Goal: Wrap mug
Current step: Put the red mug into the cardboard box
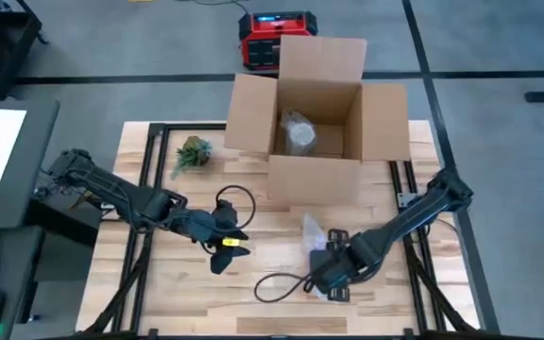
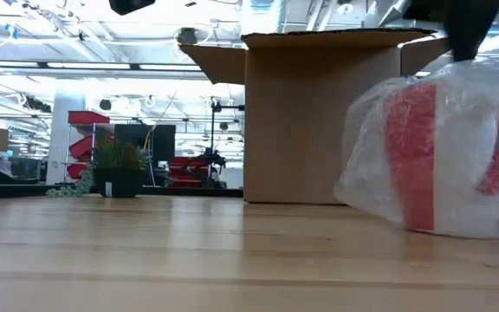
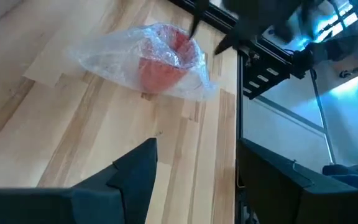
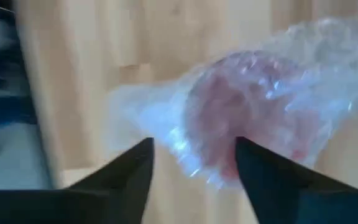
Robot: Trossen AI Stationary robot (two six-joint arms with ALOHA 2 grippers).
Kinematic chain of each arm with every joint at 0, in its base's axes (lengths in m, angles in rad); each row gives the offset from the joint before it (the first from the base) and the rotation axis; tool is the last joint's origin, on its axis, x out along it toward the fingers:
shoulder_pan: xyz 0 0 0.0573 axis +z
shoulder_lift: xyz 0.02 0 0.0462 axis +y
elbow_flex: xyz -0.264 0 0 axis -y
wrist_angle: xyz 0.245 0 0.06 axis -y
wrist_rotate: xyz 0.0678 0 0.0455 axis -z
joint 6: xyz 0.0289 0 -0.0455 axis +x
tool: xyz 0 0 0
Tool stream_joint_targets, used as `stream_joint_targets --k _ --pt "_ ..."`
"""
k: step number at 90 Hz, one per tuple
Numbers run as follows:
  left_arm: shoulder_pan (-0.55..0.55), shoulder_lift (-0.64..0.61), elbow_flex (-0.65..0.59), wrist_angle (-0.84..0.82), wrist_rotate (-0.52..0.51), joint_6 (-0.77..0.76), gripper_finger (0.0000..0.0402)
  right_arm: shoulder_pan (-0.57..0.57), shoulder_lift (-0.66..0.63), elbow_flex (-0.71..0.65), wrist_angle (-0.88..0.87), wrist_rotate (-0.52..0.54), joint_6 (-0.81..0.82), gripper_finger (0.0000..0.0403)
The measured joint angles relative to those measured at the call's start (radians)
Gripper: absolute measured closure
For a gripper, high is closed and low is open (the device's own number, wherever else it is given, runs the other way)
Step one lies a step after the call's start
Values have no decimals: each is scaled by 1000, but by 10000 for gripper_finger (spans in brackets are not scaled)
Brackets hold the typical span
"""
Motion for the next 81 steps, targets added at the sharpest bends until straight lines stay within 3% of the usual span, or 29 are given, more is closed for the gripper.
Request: stream_joint_targets --k 9,17,25,34,41,65,81 --pt "0 0 0 0 0 -1 201 4 87 2 20 -10 -88 154" --pt "0 0 0 0 -1 -1 201 6 171 7 -2 5 -101 175" --pt "0 0 0 2 -2 -2 201 0 229 6 -23 18 -89 223" --pt "0 0 0 3 -2 -4 201 -5 258 8 -29 61 -55 309" --pt "4 0 0 3 -2 -5 201 -3 241 25 -47 78 -30 365" --pt "5 0 0 14 -2 -2 201 19 33 198 -147 90 172 386" --pt "5 0 0 22 -2 0 201 35 -106 311 -134 122 211 391"
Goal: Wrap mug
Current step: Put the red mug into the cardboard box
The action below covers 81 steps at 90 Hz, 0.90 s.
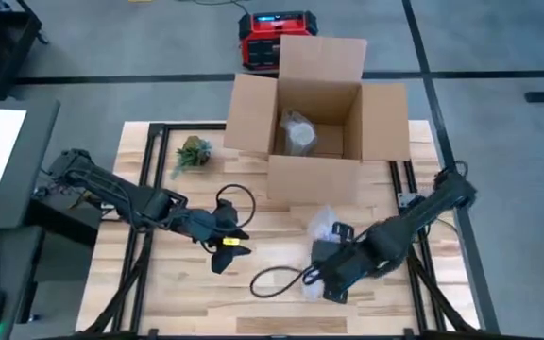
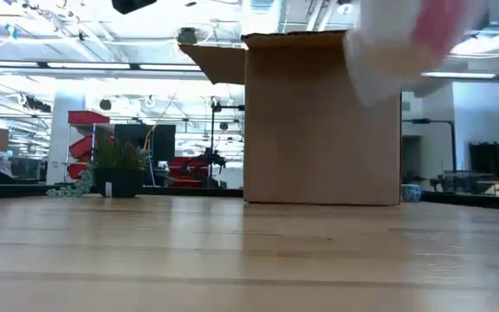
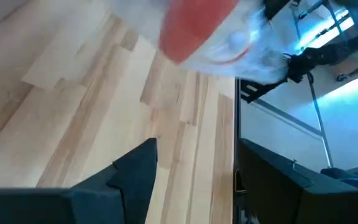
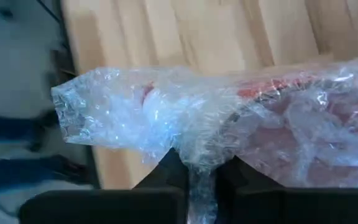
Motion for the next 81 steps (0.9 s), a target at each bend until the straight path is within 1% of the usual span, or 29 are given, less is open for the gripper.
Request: stream_joint_targets --k 8,14,19,27,32,37,42,47,61,64,73,81 --pt "0 0 0 28 3 10 201 11 -62 74 8 40 -2 391" --pt "0 0 0 49 7 24 201 7 -96 133 8 104 -26 391" --pt "0 0 0 60 9 33 201 1 -111 181 9 183 -58 391" --pt "0 0 0 85 10 43 201 -32 -120 257 12 313 -120 391" --pt "0 0 0 96 10 46 201 -67 -123 307 21 359 -176 391" --pt "0 0 0 97 10 45 201 -106 -126 353 29 382 -230 391" --pt "0 0 0 95 10 45 201 -155 -128 391 27 372 -282 391" --pt "0 0 0 94 10 45 201 -204 -129 415 30 330 -334 391" --pt "0 0 0 93 11 45 201 -321 -121 460 88 99 -476 391" --pt "0 0 0 93 12 44 201 -338 -121 471 106 69 -504 391" --pt "0 0 0 96 10 43 201 -393 -127 507 163 49 -568 391" --pt "0 0 0 118 -6 48 201 -488 -129 526 131 54 -570 391"
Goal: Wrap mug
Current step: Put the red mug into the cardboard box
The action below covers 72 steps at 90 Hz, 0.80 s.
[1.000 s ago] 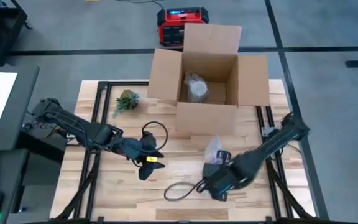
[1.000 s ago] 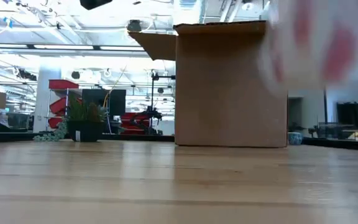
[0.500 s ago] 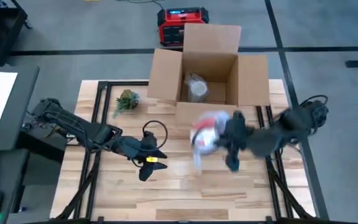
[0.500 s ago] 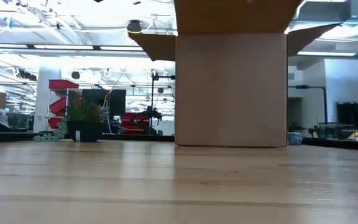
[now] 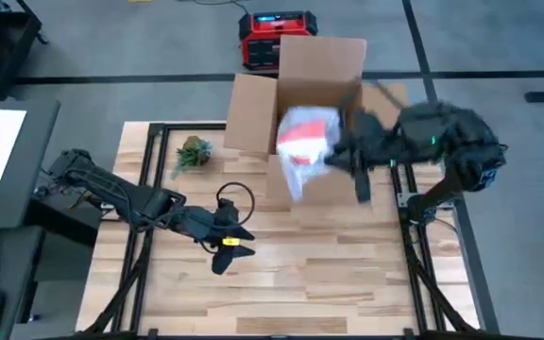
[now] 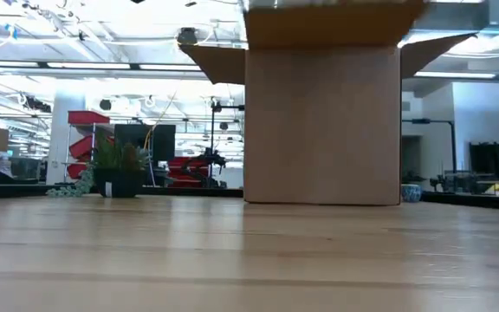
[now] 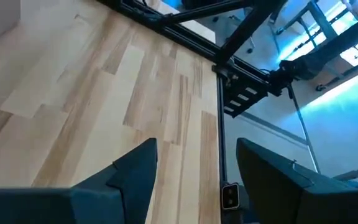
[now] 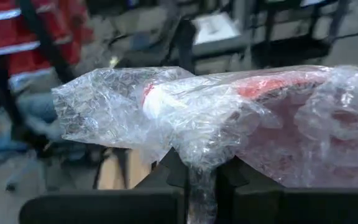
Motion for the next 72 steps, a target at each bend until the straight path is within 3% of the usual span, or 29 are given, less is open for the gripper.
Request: stream_joint_targets --k 26,37,54,72 --pt "75 0 0 181 -98 55 201 -441 126 -2 -462 -1 -64 393" --pt "137 0 2 259 -133 52 201 -571 216 -52 -427 -90 -192 393" --pt "227 -1 71 259 -138 59 201 -678 333 -130 -455 -245 -257 393" --pt "297 -1 139 182 -192 77 201 -675 347 -272 -458 -346 -282 393"
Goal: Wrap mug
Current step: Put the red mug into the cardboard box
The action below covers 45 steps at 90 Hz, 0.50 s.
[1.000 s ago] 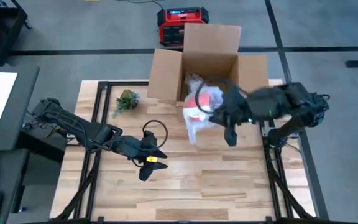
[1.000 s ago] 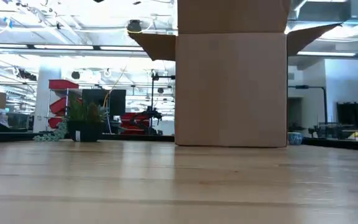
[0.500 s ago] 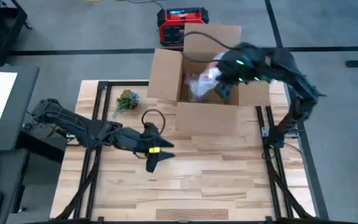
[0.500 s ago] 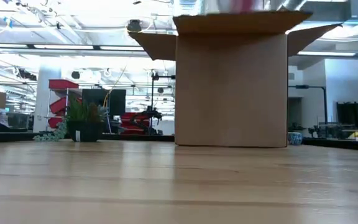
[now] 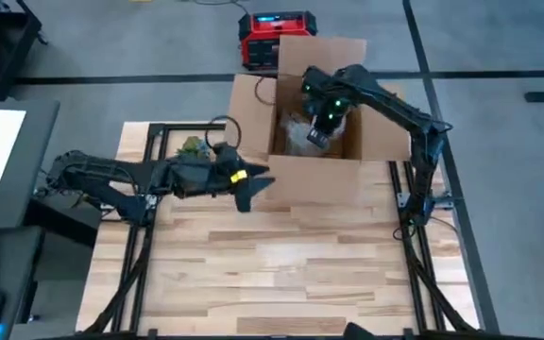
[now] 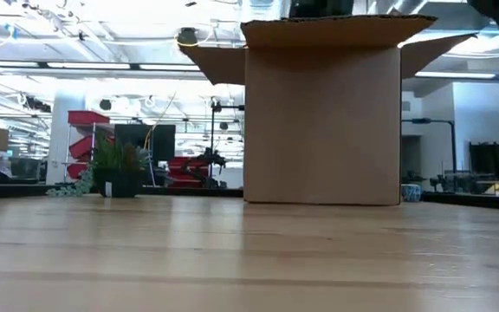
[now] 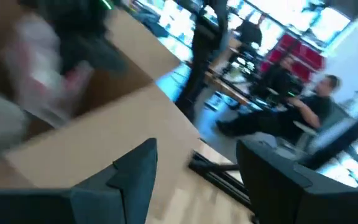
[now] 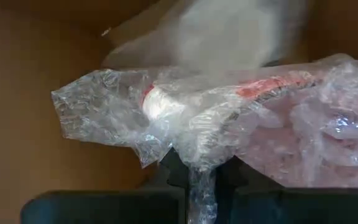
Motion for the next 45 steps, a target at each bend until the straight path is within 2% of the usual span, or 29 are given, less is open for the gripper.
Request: stream_joint_targets --k 32,45 --pt "110 -5 87 -164 0 139 201 63 7 -333 157 -31 54 392" --pt "127 -8 136 -233 21 191 201 87 5 -417 221 -36 80 365"
